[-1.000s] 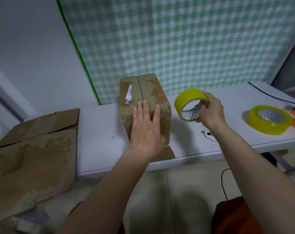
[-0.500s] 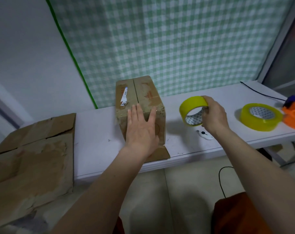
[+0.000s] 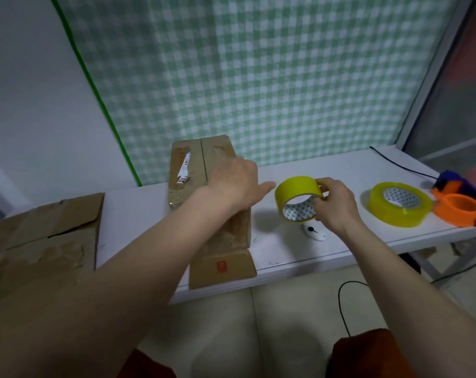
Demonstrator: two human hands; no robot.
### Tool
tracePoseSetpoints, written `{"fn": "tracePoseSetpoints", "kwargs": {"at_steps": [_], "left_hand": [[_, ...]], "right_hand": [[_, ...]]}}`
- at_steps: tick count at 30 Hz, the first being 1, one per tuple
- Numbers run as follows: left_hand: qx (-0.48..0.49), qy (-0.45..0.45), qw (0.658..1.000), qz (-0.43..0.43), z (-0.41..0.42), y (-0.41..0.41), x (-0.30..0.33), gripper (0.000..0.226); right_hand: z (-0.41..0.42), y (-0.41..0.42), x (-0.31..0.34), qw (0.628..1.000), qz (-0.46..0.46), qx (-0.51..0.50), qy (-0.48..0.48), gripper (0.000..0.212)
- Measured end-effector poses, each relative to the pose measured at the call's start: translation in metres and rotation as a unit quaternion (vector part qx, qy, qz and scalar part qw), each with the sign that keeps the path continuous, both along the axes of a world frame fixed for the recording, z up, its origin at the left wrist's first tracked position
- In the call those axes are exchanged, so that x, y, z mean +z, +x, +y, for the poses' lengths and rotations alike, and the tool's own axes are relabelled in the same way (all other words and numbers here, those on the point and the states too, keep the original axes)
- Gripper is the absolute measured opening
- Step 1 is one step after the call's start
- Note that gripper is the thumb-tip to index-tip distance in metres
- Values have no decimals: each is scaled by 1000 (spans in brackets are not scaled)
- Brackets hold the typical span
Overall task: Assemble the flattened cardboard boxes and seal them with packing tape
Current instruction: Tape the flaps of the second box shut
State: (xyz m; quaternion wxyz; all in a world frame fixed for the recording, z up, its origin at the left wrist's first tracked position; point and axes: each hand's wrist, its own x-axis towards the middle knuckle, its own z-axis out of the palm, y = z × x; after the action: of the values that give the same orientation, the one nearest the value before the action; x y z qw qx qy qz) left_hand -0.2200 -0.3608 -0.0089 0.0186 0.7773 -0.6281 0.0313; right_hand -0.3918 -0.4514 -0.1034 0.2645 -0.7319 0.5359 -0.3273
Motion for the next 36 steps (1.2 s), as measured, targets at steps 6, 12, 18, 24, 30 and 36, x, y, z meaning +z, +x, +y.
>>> {"fn": "tracePoseSetpoints", "kwargs": {"at_steps": [6, 12, 18, 24, 30, 36], "left_hand": [[-104, 205, 940, 251, -60, -10, -2, 52], [-95, 245, 879, 398, -94, 8, -14, 28], [-81, 250, 851, 455, -104, 20, -23, 16], [-68, 243, 808, 532, -107, 27, -25, 7], [-72, 228, 787, 569, -108, 30, -27, 7], [-79, 227, 763, 601, -106, 30, -24, 5]], "right_hand": [[-11, -2, -1, 1000, -8, 1, -14, 41], [-18, -15, -19, 998, -54, 21, -14, 48], [-25, -18, -78, 984, 134, -47, 110, 39], [-22, -7, -98, 983, 116, -56, 130, 26], [12, -10, -69, 984, -93, 55, 141, 16], [63, 17, 5, 956, -270, 109, -40, 35]]}}
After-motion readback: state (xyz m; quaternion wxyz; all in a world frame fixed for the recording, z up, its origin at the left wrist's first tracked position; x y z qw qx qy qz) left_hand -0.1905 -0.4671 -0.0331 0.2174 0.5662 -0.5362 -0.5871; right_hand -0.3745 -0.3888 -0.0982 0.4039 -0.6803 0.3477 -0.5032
